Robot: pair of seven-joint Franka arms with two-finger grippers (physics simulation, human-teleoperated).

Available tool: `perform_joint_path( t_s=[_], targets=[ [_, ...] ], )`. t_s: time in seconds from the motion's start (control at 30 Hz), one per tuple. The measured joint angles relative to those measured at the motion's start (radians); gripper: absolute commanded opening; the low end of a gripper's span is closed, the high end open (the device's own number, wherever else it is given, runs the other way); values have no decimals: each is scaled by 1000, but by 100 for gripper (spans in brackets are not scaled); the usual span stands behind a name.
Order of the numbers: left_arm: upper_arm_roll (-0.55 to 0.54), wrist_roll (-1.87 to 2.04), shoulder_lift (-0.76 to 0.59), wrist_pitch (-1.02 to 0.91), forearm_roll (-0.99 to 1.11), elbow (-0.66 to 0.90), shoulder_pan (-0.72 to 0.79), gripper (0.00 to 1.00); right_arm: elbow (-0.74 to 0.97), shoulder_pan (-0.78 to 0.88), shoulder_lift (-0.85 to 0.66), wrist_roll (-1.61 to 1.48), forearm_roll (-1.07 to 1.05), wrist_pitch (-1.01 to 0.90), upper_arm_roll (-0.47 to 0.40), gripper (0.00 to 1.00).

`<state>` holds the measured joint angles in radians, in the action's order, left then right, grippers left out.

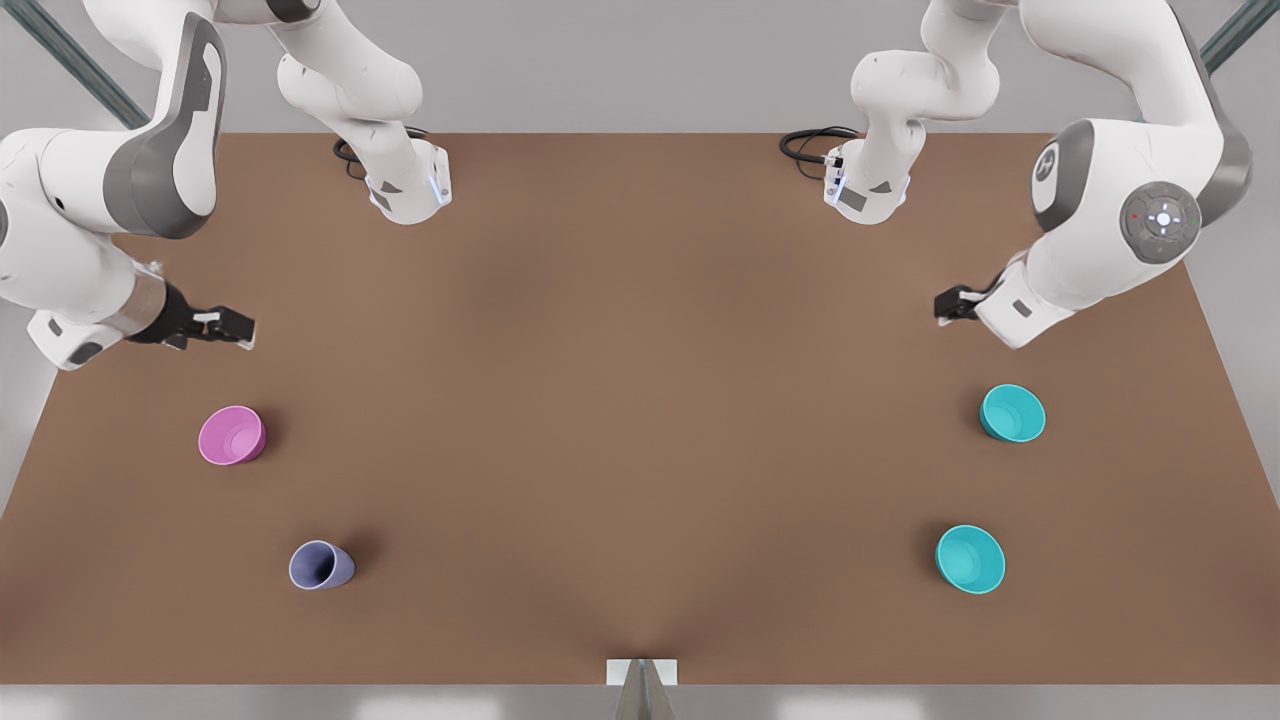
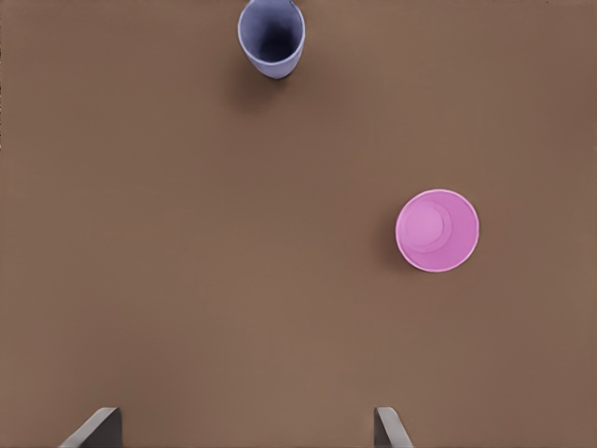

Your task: Stack the blue bowl on the pink bowl

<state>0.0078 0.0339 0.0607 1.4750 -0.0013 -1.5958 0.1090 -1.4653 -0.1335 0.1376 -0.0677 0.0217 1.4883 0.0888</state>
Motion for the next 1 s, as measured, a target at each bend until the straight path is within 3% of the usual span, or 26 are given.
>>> perform_joint_path(
  t_s=[0.17,0.33,0.57,1.0],
  targets=[
    [0,4,1,33,-1,-1,-21,100,0,-5,26,-13,2,37,0,100],
    [0,8,2,39,-1,-2,-2,100,-20,-183,283,-53,3,141,0,100],
    [0,11,11,33,-1,-3,11,100,-45,-332,476,-134,-49,375,8,100],
    [-2,15,24,2,-3,-2,5,100,-132,-399,520,-291,-37,598,8,100]
  ],
)
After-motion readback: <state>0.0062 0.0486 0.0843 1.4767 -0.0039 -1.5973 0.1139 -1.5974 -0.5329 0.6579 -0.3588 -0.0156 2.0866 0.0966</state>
